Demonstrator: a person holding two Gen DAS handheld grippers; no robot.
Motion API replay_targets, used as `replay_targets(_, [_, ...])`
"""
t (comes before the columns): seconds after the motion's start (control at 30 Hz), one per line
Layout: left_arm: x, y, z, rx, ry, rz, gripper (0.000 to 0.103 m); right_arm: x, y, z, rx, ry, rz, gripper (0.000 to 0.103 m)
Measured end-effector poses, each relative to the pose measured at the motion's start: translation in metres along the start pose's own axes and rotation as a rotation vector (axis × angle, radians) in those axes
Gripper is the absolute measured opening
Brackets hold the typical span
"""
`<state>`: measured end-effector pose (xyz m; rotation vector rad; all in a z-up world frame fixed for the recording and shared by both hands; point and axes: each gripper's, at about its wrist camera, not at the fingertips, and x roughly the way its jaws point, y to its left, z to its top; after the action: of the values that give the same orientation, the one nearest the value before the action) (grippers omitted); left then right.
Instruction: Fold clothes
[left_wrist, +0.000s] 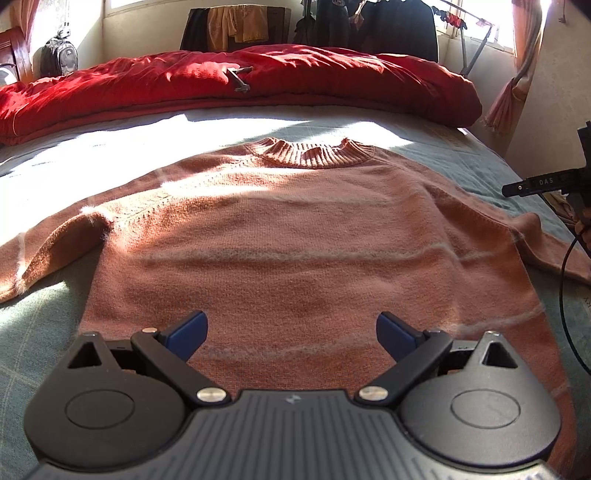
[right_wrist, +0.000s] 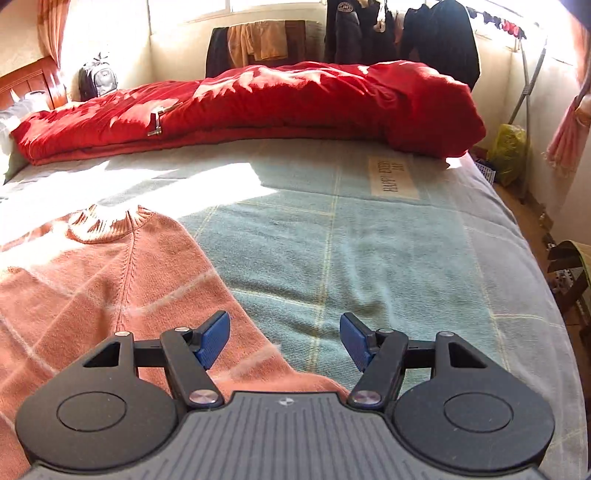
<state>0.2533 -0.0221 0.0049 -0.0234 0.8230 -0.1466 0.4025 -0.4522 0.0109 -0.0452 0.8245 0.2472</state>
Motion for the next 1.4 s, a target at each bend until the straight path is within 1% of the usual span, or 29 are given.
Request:
replay_targets(0.07, [-0.002, 0.000, -0.003, 0.001, 0.001, 0.006, 0.098, 0.023, 0.001, 0.004, -0.015, 0.058, 0.034, 0.070])
replay_targets(0.2, [-0.004, 0.003, -0.006, -0.012, 0.005, 0.027, 0.098, 0.048, -0.001, -0.004, -0.068, 0.150, 0.108, 0.071])
replay_targets(0.33, [0.000, 0.005, -0.009, -0.018, 0.019, 0.032, 0.097, 0.052, -0.004, -0.011, -0.071, 0.152, 0.132, 0.071])
replay_targets(0.37, [0.001, 0.006, -0.010, -0.021, 0.023, 0.031, 0.097, 0.051, -0.003, -0.011, -0.064, 0.155, 0.128, 0.069])
replay_targets(0.43, [0.003, 0.006, -0.010, -0.022, 0.026, 0.029, 0.098, 0.047, 0.004, -0.010, -0.079, 0.154, 0.134, 0.054])
replay_targets(0.47, [0.003, 0.006, -0.010, -0.020, 0.026, 0.027, 0.098, 0.045, 0.009, -0.010, -0.098, 0.154, 0.139, 0.041])
replay_targets(0.5, [0.003, 0.006, -0.010, -0.018, 0.025, 0.026, 0.097, 0.043, 0.015, -0.010, -0.120, 0.156, 0.135, 0.032])
replay_targets(0.53, [0.004, 0.006, -0.010, -0.020, 0.026, 0.025, 0.098, 0.041, 0.021, -0.010, -0.142, 0.158, 0.131, 0.025])
replay_targets(0.57, [0.005, 0.007, -0.010, -0.022, 0.025, 0.025, 0.098, 0.039, 0.026, -0.009, -0.158, 0.161, 0.124, 0.013])
replay_targets(0.67, [0.003, 0.009, -0.010, -0.028, 0.014, 0.028, 0.098, 0.037, 0.038, -0.006, -0.193, 0.145, 0.058, 0.012])
replay_targets(0.73, [0.000, 0.011, -0.009, -0.032, 0.003, 0.035, 0.097, 0.034, 0.041, 0.002, -0.209, 0.115, 0.013, 0.012])
replay_targets(0.87, [-0.007, 0.017, -0.008, -0.046, -0.025, 0.055, 0.098, 0.033, 0.035, 0.026, -0.189, 0.067, -0.059, 0.012])
replay_targets(0.93, [-0.009, 0.019, -0.010, -0.054, -0.024, 0.059, 0.098, 0.042, 0.028, 0.032, -0.166, 0.086, -0.047, 0.012])
replay_targets(1.03, [-0.011, 0.024, -0.014, -0.060, -0.020, 0.071, 0.097, 0.072, 0.023, 0.023, -0.129, 0.186, -0.051, 0.019])
replay_targets(1.07, [-0.012, 0.026, -0.016, -0.068, -0.020, 0.076, 0.098, 0.075, 0.021, 0.021, -0.120, 0.189, -0.049, 0.022])
replay_targets(1.1, [-0.014, 0.029, -0.017, -0.075, -0.020, 0.082, 0.098, 0.072, 0.020, 0.022, -0.108, 0.167, -0.050, 0.027])
replay_targets(1.13, [-0.015, 0.031, -0.019, -0.082, -0.020, 0.088, 0.098, 0.068, 0.018, 0.026, -0.094, 0.139, -0.039, 0.029])
replay_targets(1.17, [-0.016, 0.033, -0.020, -0.089, -0.020, 0.094, 0.098, 0.062, 0.017, 0.032, -0.079, 0.099, -0.012, 0.037])
replay_targets(1.2, [-0.016, 0.034, -0.021, -0.094, -0.020, 0.098, 0.097, 0.056, 0.016, 0.039, -0.063, 0.059, 0.014, 0.047])
replay_targets(1.23, [-0.016, 0.035, -0.022, -0.100, -0.019, 0.105, 0.097, 0.051, 0.016, 0.046, -0.047, 0.026, 0.048, 0.052])
replay_targets(1.27, [-0.017, 0.035, -0.024, -0.103, -0.019, 0.108, 0.097, 0.054, 0.019, 0.052, -0.039, 0.016, 0.084, 0.056])
replay_targets(1.4, [-0.022, 0.034, -0.031, -0.112, -0.020, 0.121, 0.098, 0.089, 0.044, 0.069, -0.065, 0.041, 0.185, 0.056])
